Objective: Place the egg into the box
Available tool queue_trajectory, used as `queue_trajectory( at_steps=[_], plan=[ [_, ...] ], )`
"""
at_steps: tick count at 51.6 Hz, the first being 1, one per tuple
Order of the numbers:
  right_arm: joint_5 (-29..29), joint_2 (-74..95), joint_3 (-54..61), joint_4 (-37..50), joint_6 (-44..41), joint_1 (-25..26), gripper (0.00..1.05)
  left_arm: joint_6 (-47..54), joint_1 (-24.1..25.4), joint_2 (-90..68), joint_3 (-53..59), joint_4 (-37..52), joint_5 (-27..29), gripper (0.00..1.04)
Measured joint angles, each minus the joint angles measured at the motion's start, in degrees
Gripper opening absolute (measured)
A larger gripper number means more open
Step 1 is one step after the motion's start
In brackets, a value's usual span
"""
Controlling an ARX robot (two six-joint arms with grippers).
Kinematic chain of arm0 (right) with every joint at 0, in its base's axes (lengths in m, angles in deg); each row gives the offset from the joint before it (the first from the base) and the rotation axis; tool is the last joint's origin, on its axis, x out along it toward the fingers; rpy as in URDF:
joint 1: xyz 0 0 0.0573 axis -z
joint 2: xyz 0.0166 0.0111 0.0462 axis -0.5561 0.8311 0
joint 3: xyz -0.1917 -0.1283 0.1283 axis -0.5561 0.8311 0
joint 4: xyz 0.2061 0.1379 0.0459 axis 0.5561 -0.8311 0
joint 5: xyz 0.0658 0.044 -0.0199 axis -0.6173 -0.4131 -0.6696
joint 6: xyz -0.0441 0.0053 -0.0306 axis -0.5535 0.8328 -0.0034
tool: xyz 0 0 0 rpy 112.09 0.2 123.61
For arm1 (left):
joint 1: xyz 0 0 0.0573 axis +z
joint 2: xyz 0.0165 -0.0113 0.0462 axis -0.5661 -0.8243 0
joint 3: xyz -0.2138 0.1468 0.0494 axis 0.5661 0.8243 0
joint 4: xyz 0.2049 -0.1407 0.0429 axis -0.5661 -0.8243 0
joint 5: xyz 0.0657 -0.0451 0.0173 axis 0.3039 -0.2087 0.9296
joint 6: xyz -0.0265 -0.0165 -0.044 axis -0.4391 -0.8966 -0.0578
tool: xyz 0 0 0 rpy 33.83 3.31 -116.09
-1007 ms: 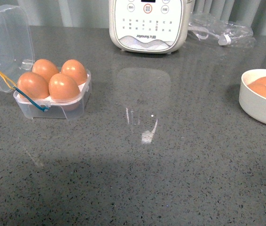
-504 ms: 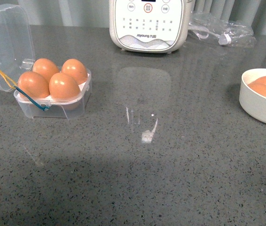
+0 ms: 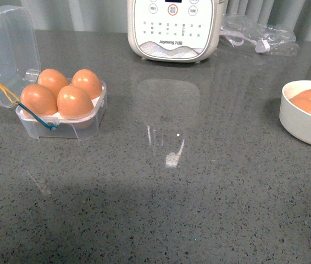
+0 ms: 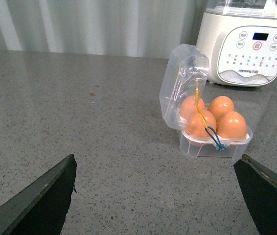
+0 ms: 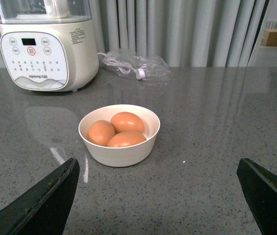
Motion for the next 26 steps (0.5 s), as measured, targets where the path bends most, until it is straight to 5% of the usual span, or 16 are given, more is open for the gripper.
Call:
queue_trajectory(
  at_steps=[14, 17, 26],
  plan=[
    [0.0, 0.0, 0.0, 0.0, 0.0, 0.0, 0.98, -0.3, 0.0, -0.2, -0.1, -0.3, -0.3, 0.98],
    [0.0, 0.0, 0.0, 0.0, 0.0, 0.0, 0.98, -9.5, 2.8, -7.1, -3.1, -7.2, -5.0, 0.98],
    [-0.1, 0.0, 0.0, 0.0, 0.0, 0.0, 0.98, -16.3, 12.3, -29.4, -8.5, 13.4, -12.7, 0.98]
  ],
)
